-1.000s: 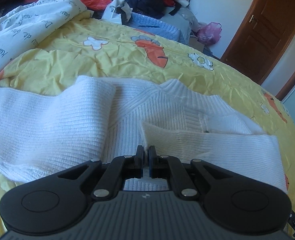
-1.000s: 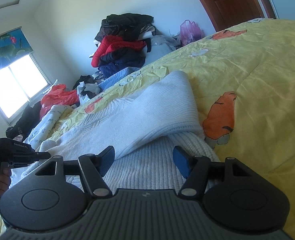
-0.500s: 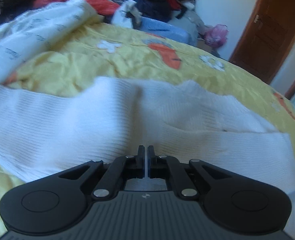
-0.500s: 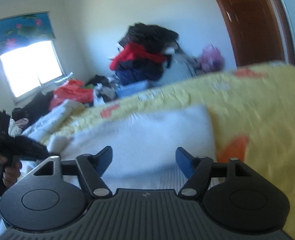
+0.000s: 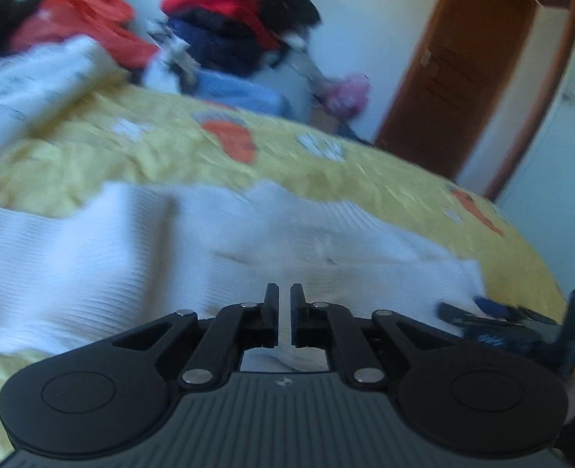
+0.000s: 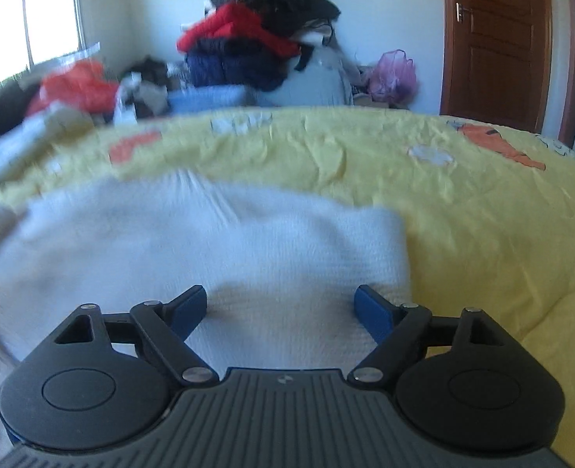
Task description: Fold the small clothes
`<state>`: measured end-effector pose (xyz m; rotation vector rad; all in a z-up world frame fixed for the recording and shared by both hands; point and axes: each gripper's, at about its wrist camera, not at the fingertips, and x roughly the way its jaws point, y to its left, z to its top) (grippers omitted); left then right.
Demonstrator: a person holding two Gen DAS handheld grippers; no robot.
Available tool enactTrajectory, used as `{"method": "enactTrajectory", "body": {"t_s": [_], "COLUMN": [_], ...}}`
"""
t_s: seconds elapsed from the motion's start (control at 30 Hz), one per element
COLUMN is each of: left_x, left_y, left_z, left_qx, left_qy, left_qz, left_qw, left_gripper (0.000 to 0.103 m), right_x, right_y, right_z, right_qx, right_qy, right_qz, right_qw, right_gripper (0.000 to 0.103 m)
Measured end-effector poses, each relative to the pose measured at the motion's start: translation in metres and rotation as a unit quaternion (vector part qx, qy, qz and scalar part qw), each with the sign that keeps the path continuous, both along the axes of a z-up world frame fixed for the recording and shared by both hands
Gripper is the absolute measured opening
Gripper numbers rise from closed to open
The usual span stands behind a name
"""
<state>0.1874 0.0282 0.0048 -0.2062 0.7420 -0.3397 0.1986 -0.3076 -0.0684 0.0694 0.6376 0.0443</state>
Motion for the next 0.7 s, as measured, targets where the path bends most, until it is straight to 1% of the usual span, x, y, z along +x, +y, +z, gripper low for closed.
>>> {"method": "enactTrajectory", "body": {"t_s": [0.03,0.1,0.13,0.17,0.2,0.23,0.27,0.3,0.37,0.43,0.5,0.53,0.57,0.6,0.63,0.67,0.7], "left_x": [0.004,0.015,0.022,0.028,0.026,0.026,0.025,0.023,0.011,-0.007,-0.024,-0.033,-0.038,-0.043,-0.047,-0.052,-0.055], "left_y": [-0.006,-0.014,-0.015,-0.013,-0.007,0.0,0.005,0.009,0.016,0.027,0.047,0.066,0.084,0.105,0.13,0.157,0.181], "left_z": [-0.006,-0.022,-0.034,-0.047,-0.053,-0.058,-0.06,-0.061,-0.054,-0.042,-0.029,-0.024,-0.021,-0.018,-0.017,-0.017,-0.018], "left_qx": [0.002,0.007,0.008,-0.002,-0.033,-0.064,-0.083,-0.095,-0.099,-0.088,-0.074,-0.075,-0.081,-0.09,-0.101,-0.114,-0.129], "left_qy": [0.009,0.035,0.057,0.072,0.056,0.057,0.064,0.068,0.063,0.036,0.002,-0.014,-0.024,-0.034,-0.041,-0.047,-0.05], "left_qz": [-0.007,-0.013,-0.012,-0.007,0.001,0.009,0.016,0.021,0.026,0.028,0.05,0.075,0.102,0.134,0.174,0.219,0.259], "left_qw": [0.9999,0.9993,0.9983,0.9974,0.9979,0.9963,0.9943,0.9929,0.9927,0.9951,0.996,0.9942,0.9912,0.9863,0.9787,0.9678,0.9558], "left_gripper": [0.005,0.005,0.005,0.005,0.005,0.005,0.005,0.005,0.005,0.006,0.007,0.011,0.018,0.023,0.039,0.056,0.06], "right_x": [-0.003,-0.003,-0.003,-0.002,-0.002,-0.002,-0.001,-0.001,-0.001,-0.001,-0.001,-0.002,-0.002,-0.002,-0.001,-0.002,-0.001], "right_y": [0.007,0.014,0.013,0.01,0.008,0.007,0.007,0.008,0.008,0.008,0.008,0.008,0.009,0.008,0.008,0.008,0.008], "right_z": [-0.004,-0.004,-0.004,-0.004,-0.004,-0.004,-0.004,-0.004,-0.004,-0.004,-0.003,-0.003,-0.003,-0.003,-0.003,-0.003,-0.003], "right_qx": [-0.016,-0.035,-0.032,-0.025,-0.016,-0.013,-0.013,-0.017,-0.018,-0.017,-0.017,-0.017,-0.017,-0.017,-0.016,-0.015,-0.015], "right_qy": [-0.006,-0.006,-0.005,-0.003,-0.001,0.0,0.001,0.001,0.002,0.001,0.0,-0.001,-0.001,-0.001,-0.001,-0.002,-0.002], "right_qz": [0.006,0.005,0.005,0.005,0.005,0.006,0.006,0.007,0.007,0.007,0.007,0.006,0.006,0.006,0.006,0.006,0.006], "right_qw": [1.0,0.999,0.999,1.0,1.0,1.0,1.0,1.0,1.0,1.0,1.0,1.0,1.0,1.0,1.0,1.0,1.0], "right_gripper": [0.094,0.095,0.095,0.095,0.096,0.097,0.097,0.097,0.097,0.097,0.097,0.097,0.097,0.097,0.097,0.097,0.097]}}
